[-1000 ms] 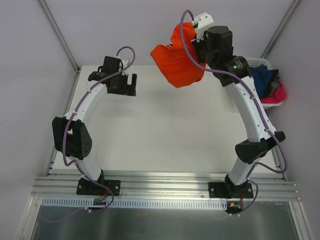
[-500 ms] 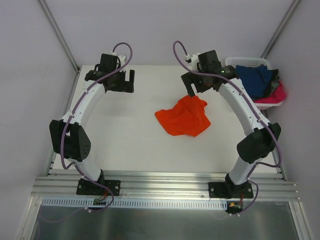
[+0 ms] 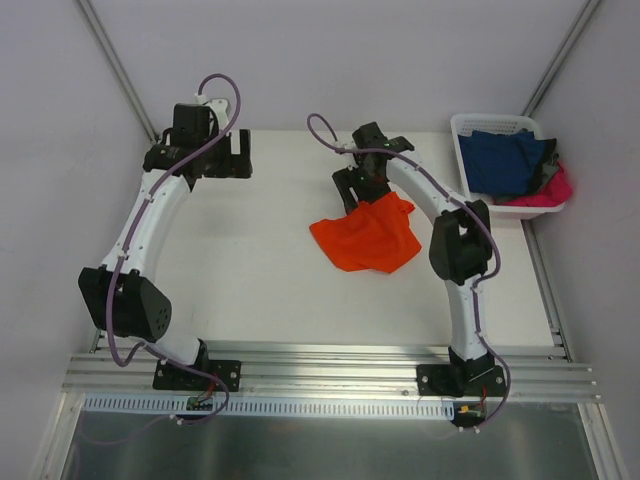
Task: Fold and stack the t-shirts
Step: Move the tshirt to the center of the board
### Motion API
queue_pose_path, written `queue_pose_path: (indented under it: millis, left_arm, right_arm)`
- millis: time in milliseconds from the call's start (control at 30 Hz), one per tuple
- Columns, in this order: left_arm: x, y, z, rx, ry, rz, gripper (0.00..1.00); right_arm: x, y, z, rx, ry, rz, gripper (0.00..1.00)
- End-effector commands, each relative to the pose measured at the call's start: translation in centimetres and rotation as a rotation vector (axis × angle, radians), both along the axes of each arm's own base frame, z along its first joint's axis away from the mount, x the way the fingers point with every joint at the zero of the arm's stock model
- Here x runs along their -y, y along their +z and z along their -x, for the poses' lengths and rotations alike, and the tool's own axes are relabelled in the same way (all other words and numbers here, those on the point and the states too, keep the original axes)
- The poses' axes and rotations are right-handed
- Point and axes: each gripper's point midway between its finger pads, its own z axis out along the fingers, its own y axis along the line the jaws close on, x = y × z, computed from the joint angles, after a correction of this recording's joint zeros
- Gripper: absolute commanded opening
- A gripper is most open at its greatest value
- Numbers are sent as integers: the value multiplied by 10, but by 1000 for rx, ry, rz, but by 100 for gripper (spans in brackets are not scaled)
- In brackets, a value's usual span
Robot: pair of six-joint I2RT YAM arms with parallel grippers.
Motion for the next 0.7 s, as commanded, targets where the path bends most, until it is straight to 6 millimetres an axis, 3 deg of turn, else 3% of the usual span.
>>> queue_pose_path:
  millis: [0,267,433,667]
  left_arm:
    - [-2,26,13,70,3,14,99]
    - [-3,18,29,53,2,23,99]
    - [-2,15,30,43,3,29,99]
    - [2,18,27,45,-4,49,99]
  right_arm:
    - [-9,-3,-8,-14,8,-8,76]
    - [-4,-30,-15,-5,32,86,71]
    - [-4,-38,-19,24,48,144,56]
    - [-1,-54,-17,40,87,240,56]
